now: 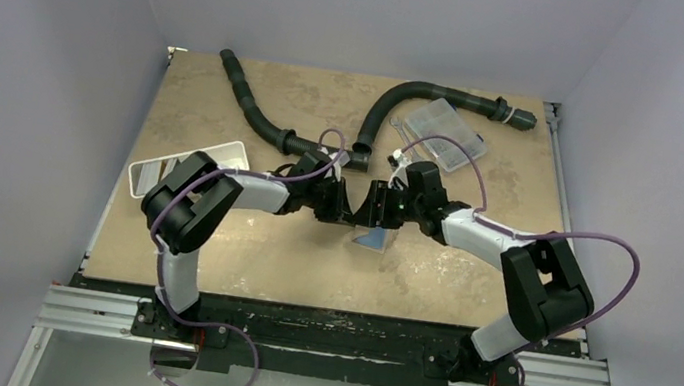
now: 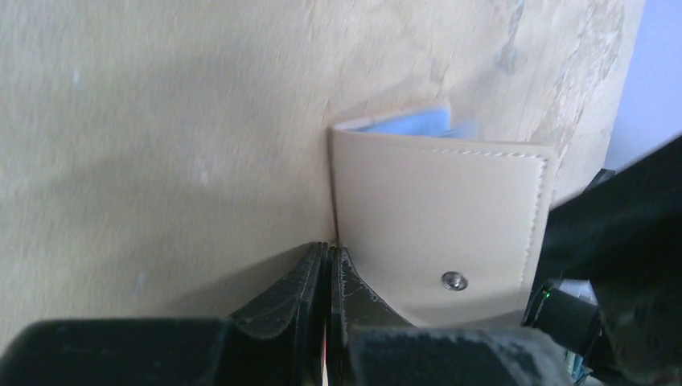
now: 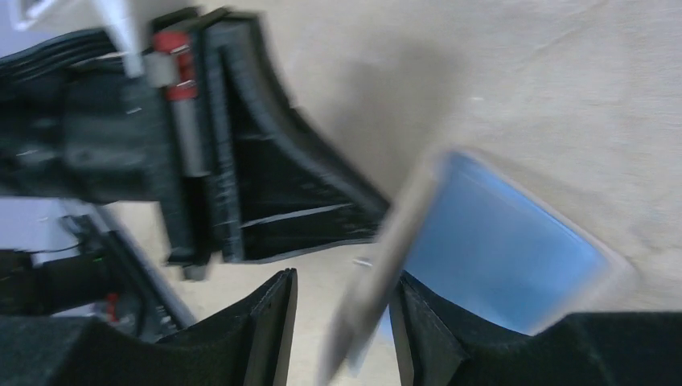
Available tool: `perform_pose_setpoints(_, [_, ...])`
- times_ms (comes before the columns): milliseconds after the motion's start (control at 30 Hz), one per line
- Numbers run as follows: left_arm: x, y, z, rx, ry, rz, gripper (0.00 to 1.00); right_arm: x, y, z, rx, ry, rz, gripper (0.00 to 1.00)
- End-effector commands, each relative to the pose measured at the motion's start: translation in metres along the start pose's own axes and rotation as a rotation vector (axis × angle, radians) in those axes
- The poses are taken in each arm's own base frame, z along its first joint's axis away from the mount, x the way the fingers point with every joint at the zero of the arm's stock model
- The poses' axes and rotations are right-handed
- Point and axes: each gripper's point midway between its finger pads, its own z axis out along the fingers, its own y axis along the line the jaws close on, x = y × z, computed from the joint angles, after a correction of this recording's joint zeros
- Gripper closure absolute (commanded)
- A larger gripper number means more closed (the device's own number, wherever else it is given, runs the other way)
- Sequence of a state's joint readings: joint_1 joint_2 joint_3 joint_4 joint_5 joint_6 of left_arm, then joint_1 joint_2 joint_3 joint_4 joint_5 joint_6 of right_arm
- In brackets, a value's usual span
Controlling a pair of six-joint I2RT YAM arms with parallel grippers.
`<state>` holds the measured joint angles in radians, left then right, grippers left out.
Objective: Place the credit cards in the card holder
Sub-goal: Open the card holder at the center of the board.
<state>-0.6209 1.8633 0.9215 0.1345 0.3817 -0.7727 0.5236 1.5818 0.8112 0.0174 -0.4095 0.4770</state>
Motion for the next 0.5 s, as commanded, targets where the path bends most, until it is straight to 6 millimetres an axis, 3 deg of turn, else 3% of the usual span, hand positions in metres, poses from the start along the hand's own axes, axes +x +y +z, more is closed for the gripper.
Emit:
perform_pose_setpoints(0, [-0.011, 0.028, 0.015, -0.114, -0.042, 0.02, 1.0, -0.01, 0.055, -0.008, -0.277, -0.028, 0.052, 0.47])
perform_pose_setpoints(133, [-0.017, 0.032, -0.004, -0.17, -0.089, 0.031, 0.91, -0.012, 0.066, -0.004, -0.361, -0.039, 0.105, 0.46])
perform_pose_setpoints(267, [0.001, 0.043, -0.03, -0.211, -0.053, 0.033, 0.81, -0.01, 0.052, 0.013, -0.322, -0.026, 0.124, 0.45])
perform_pose_setpoints(333, [0.011, 0.058, -0.049, -0.262, -0.048, 0.014, 0.74, -0.011, 0.05, 0.021, -0.32, -0.023, 0.127, 0.44])
perform_pose_setpoints(467, [0.006, 0.073, -0.089, -0.285, -0.101, -0.032, 0.63, -0.015, 0.049, 0.03, -0.315, -0.022, 0.12, 0.39])
